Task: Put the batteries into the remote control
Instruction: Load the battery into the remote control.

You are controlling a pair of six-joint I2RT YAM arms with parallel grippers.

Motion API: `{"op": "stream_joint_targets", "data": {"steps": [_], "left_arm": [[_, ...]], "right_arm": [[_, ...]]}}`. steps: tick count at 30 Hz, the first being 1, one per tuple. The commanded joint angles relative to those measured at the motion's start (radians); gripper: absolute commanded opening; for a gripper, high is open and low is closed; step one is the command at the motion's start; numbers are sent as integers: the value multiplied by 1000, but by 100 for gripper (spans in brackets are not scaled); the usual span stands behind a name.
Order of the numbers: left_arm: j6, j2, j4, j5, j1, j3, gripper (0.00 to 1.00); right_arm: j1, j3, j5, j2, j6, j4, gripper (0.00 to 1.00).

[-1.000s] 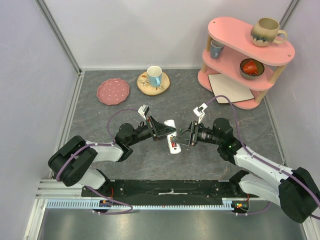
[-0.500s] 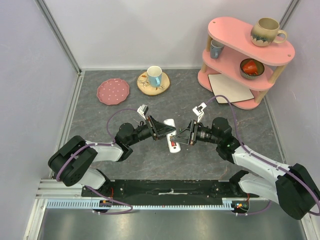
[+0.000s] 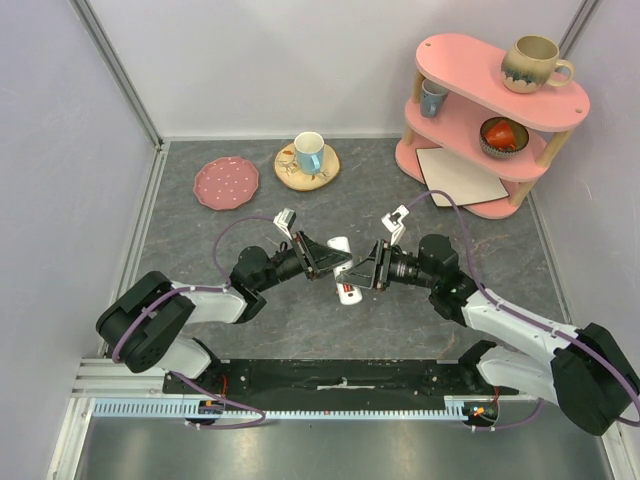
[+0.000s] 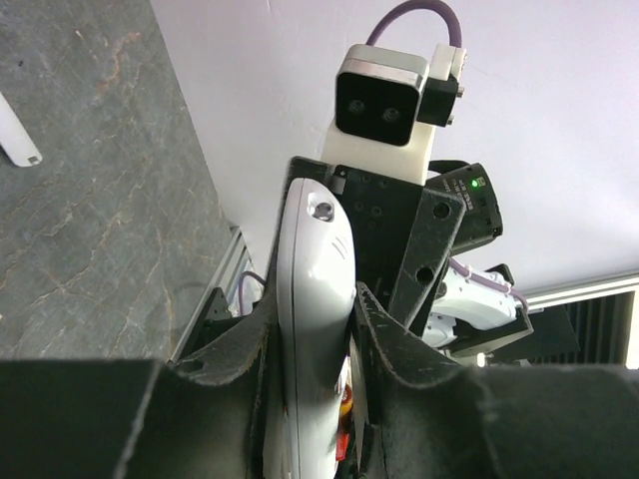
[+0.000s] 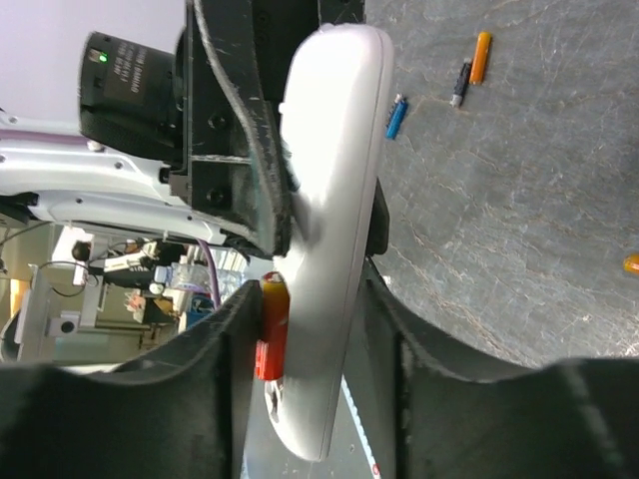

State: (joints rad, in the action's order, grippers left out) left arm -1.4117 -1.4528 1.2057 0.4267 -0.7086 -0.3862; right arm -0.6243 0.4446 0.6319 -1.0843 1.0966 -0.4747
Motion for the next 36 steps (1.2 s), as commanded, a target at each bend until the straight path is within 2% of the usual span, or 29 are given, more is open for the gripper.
{"op": "stream_joint_targets", "data": {"steps": [1, 18, 25, 30, 36], "left_arm": [[-33, 19, 459, 1, -25, -28, 2], [-29, -12, 459, 1, -23, -13, 2], [-26, -32, 459, 7, -23, -14, 2], [-32, -46, 459, 10, -22, -13, 2], [-39, -23, 459, 17, -9, -13, 2]], "right_arm": [[-23, 28, -58, -3, -53, 110, 58], [-17, 65, -51, 96, -69, 179, 79], [-15, 95, -38, 92, -69, 177, 83], [-8, 146, -37, 115, -125, 248, 85], [31, 120, -15, 162, -162, 306, 82]]}}
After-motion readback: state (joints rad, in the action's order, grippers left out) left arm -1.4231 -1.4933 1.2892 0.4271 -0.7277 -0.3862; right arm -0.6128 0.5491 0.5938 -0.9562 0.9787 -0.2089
